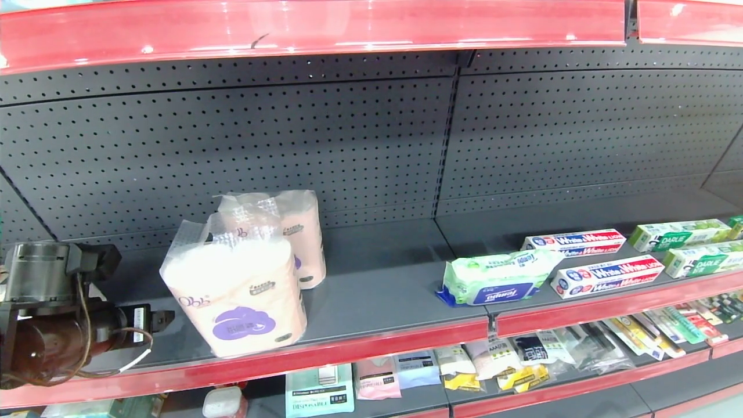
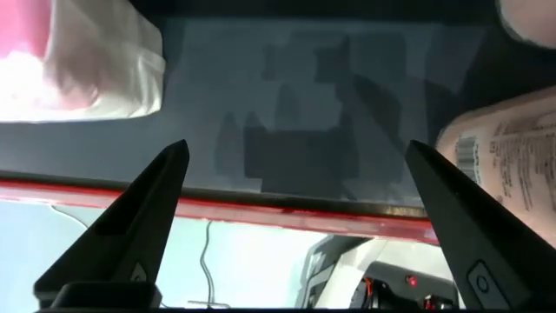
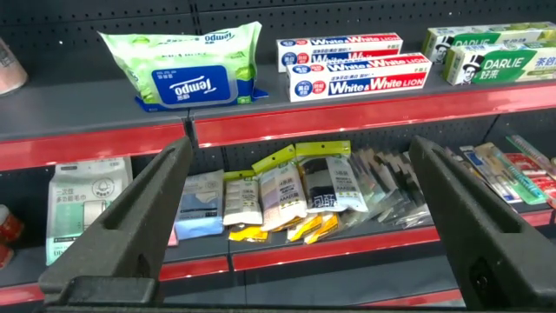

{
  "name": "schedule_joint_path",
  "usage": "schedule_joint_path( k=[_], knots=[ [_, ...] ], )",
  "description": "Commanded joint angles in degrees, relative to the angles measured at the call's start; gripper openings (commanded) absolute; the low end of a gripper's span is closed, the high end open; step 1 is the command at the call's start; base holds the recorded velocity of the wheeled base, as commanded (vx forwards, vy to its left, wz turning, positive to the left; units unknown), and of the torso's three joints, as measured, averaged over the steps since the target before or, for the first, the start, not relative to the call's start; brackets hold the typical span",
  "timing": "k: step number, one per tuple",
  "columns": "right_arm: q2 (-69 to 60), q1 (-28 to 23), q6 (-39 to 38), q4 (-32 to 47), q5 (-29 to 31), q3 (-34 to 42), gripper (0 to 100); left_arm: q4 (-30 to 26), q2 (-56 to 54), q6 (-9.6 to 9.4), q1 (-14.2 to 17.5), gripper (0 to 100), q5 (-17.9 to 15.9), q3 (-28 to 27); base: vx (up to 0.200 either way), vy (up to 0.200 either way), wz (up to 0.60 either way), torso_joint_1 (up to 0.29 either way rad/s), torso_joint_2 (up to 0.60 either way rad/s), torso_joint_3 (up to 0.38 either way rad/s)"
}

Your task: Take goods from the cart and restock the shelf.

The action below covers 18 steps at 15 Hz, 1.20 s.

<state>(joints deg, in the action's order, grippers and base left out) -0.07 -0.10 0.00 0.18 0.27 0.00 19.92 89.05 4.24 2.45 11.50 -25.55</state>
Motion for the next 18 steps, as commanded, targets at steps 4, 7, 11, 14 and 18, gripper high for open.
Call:
schedule_joint_path(
  k=[4,7,11,14,18],
  knots=[
    [0.1,0.0,0.0,0.0,0.0,0.0,100,2.7,4.1,0.06,-0.2,100,0.0,-0.1,0.0,0.0,0.0,0.0,0.0,0.0],
    [0.1,0.0,0.0,0.0,0.0,0.0,100,4.3,5.1,0.15,-1.4,100,0.0,-0.3,0.0,0.0,0.0,0.0,0.0,0.0],
    [0.1,0.0,0.0,0.0,0.0,0.0,100,5.4,5.6,0.15,-3.1,100,0.0,-1.5,0.0,0.0,0.0,0.0,0.0,0.0],
    [0.1,0.0,0.0,0.0,0.0,0.0,100,5.4,5.7,0.33,-4.5,100,0.0,-2.0,0.0,0.0,0.0,0.0,0.0,0.0],
    [0.1,0.0,0.0,0.0,0.0,0.0,100,5.4,5.7,0.24,-5.5,100,0.1,-2.3,0.0,0.0,0.0,0.0,0.0,0.0]
  ],
)
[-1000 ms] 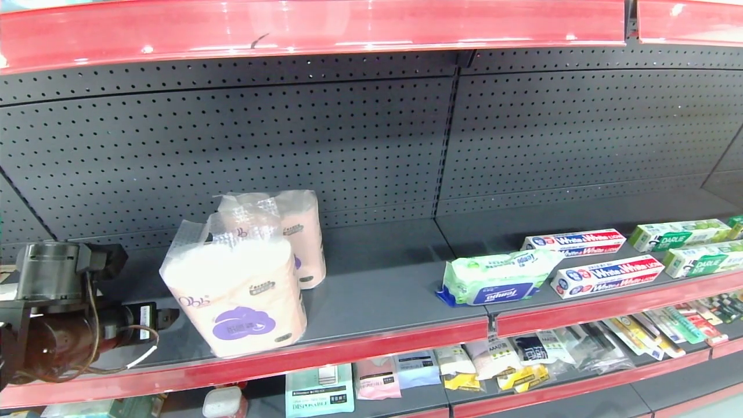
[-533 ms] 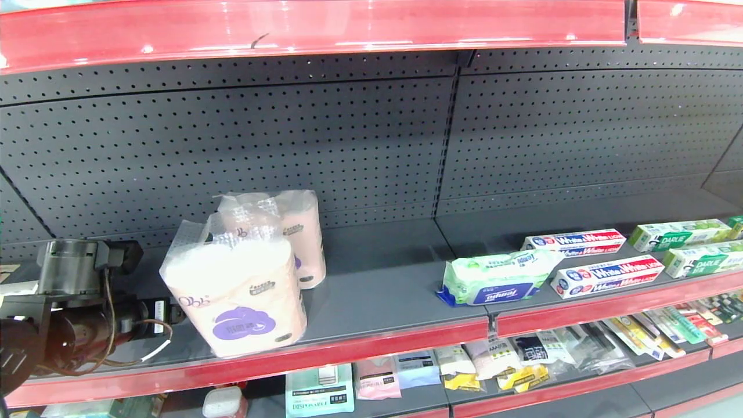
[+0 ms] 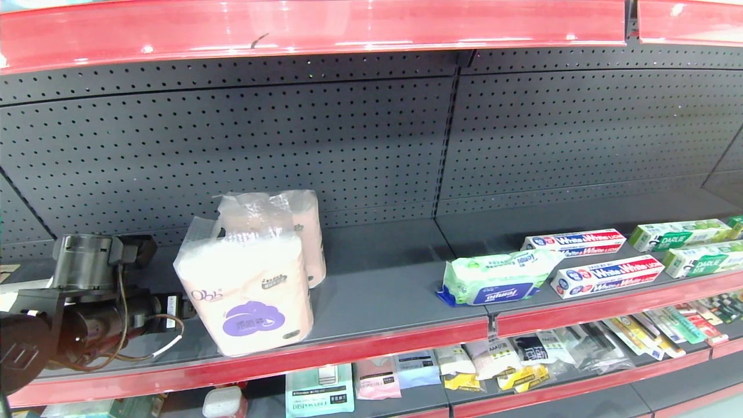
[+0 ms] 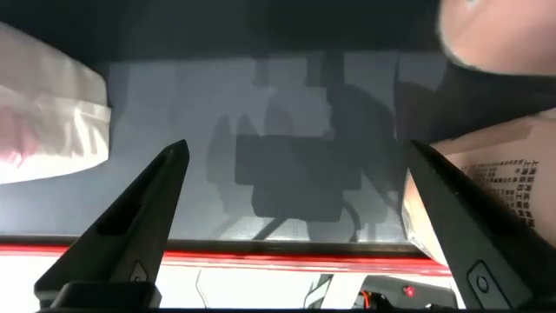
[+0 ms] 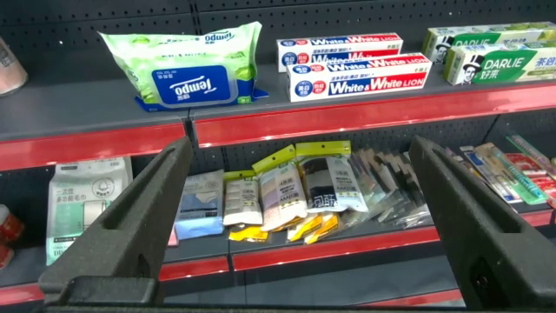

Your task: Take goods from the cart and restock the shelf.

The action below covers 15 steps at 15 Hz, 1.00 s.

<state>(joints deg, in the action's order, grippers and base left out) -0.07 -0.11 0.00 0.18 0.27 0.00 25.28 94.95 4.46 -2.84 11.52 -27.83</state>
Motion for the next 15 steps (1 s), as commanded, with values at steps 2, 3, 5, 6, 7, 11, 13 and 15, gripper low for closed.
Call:
schedule_joint_path(
  k=[2,3,5,6,7,11,13,15],
  knots=[
    [0.1,0.0,0.0,0.0,0.0,0.0,100,0.0,-0.2,0.02,-0.2,100,0.1,0.0,0.0,0.0,0.0,0.0,0.0,0.0],
    [0.1,0.0,0.1,0.0,0.0,0.0,100,0.0,-0.2,0.02,-0.2,100,0.1,0.0,0.0,0.0,0.0,0.0,0.0,0.0],
    [0.1,0.0,0.0,0.0,0.0,0.0,100,0.6,-0.2,0.02,-0.2,100,0.1,0.1,0.0,0.0,0.0,0.0,0.0,0.0],
    [0.1,0.0,0.0,0.0,-0.1,0.0,100,0.7,-0.2,0.02,-0.3,100,0.1,0.1,0.0,0.0,0.0,0.0,0.0,0.0],
    [0.1,0.0,0.0,0.0,0.0,0.0,100,0.8,-0.2,0.02,-0.5,100,0.1,0.1,0.0,0.0,0.0,0.0,0.0,0.0],
    [0.1,0.0,0.0,0.0,0.0,0.0,100,0.8,-0.2,0.02,-1.0,100,0.1,0.2,0.0,0.0,0.0,0.0,0.0,0.0],
    [0.1,0.0,0.0,0.0,0.0,0.0,100,0.8,-0.2,0.02,-1.0,100,0.1,0.2,0.0,0.0,0.0,0.0,0.0,0.0],
    [0.1,0.0,0.0,0.0,0.0,0.0,100,0.8,-0.1,-0.07,-1.4,100,0.1,0.2,0.0,0.0,0.0,0.0,0.0,0.0]
  ],
)
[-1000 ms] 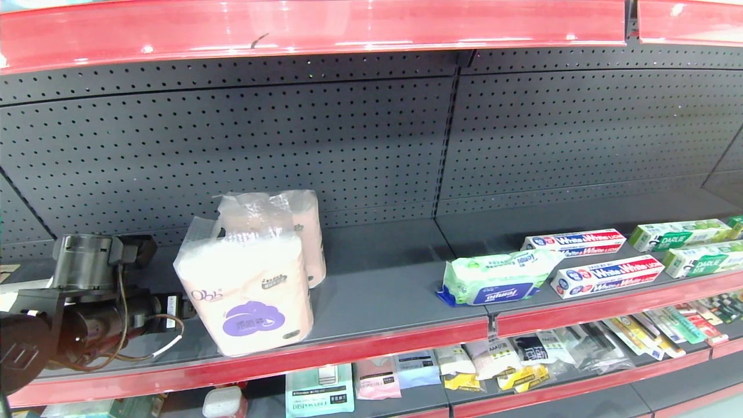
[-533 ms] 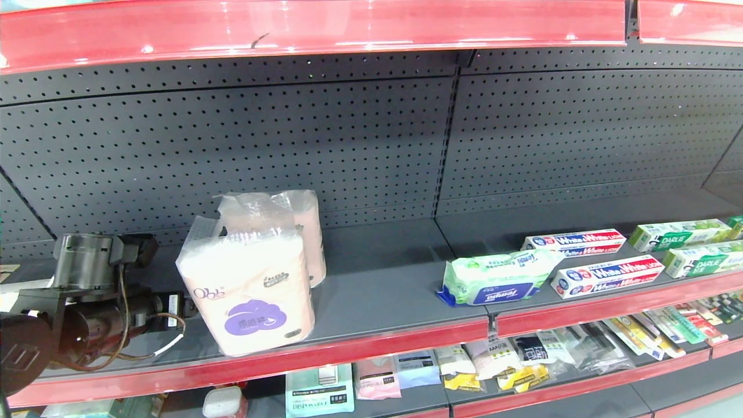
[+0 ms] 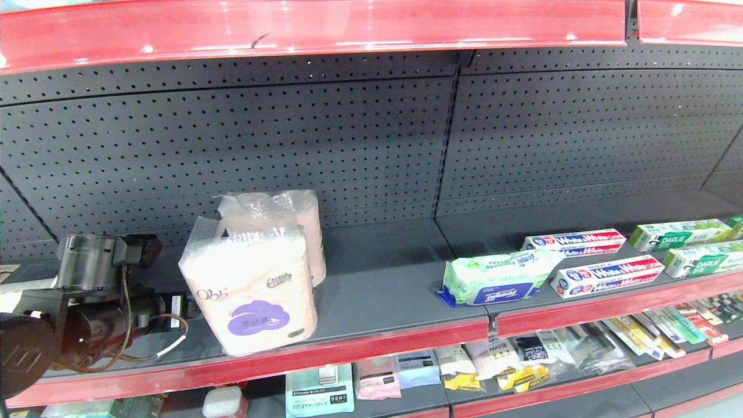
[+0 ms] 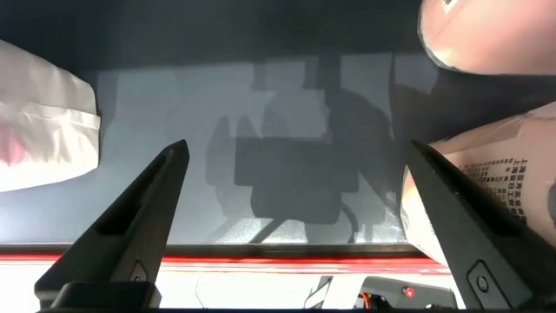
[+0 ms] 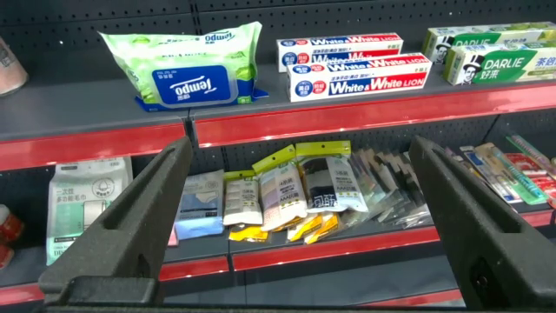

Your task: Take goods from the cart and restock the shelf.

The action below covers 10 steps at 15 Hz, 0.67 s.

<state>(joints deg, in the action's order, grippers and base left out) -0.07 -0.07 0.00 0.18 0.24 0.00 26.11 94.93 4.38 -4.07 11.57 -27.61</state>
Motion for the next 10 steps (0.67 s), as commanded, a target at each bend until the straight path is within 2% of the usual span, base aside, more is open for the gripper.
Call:
schedule_joint_path(
  k=[1,10],
  knots=[
    [0.1,0.0,0.0,0.0,0.0,0.0,100,0.0,-0.1,0.11,-0.5,100,0.0,0.0,0.0,0.0,0.0,0.0,0.0,0.0],
    [0.1,0.0,0.0,0.0,0.0,0.0,100,0.1,-0.2,0.11,-1.8,100,0.1,0.1,0.0,0.0,0.0,0.0,0.0,0.0]
  ],
)
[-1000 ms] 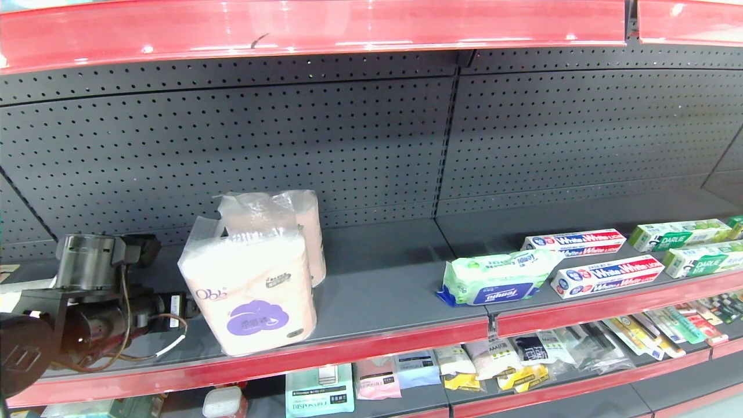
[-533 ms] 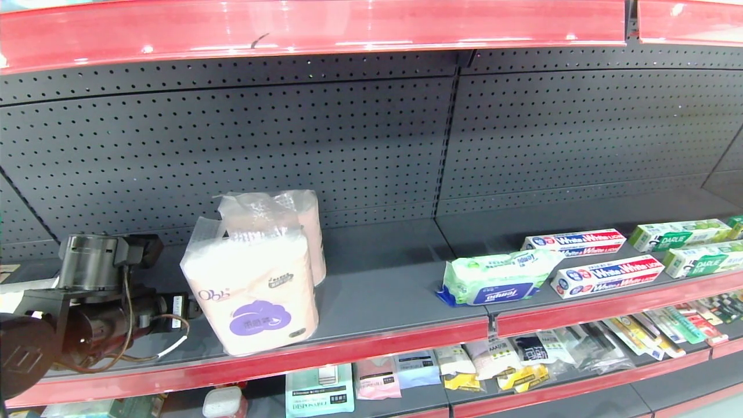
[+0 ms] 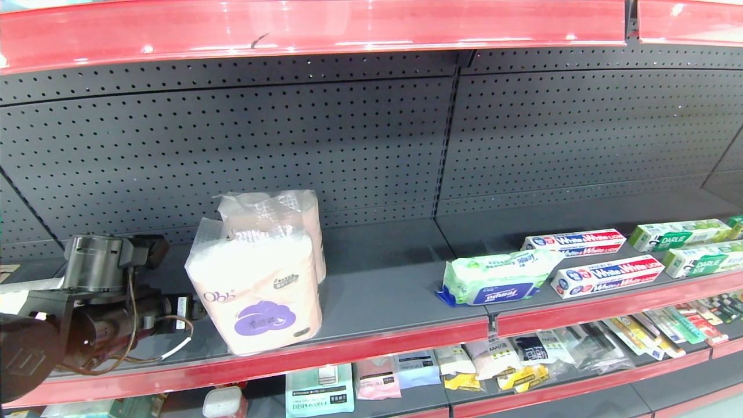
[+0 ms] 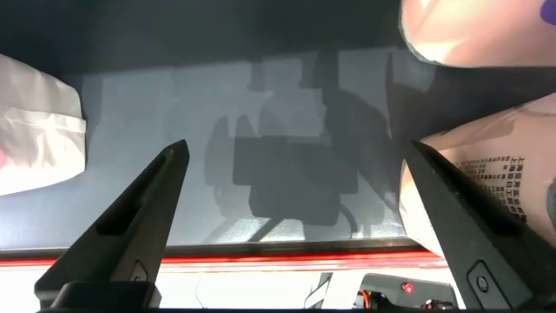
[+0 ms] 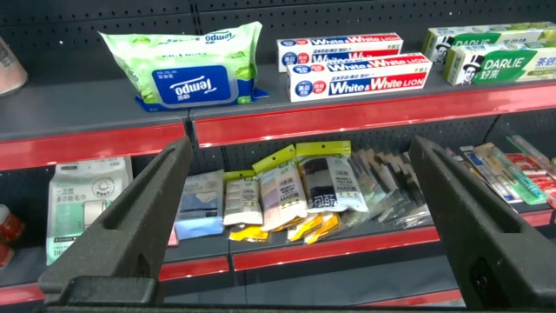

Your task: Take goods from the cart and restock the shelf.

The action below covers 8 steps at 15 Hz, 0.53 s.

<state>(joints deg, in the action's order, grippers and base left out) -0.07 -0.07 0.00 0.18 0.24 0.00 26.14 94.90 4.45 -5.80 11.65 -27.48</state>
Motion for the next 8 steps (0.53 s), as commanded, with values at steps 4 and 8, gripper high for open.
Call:
schedule_joint_path(
  k=[4,8],
  knots=[
    [0.1,0.0,0.0,0.0,-0.1,0.0,100,0.1,-0.2,0.03,-0.2,100,0.0,0.0,0.0,0.0,0.0,0.0,0.0,0.0],
    [0.1,0.0,0.0,0.0,0.0,0.0,100,0.1,-0.3,0.03,-0.7,100,0.0,0.1,0.0,0.0,0.0,0.0,0.0,0.0]
  ],
)
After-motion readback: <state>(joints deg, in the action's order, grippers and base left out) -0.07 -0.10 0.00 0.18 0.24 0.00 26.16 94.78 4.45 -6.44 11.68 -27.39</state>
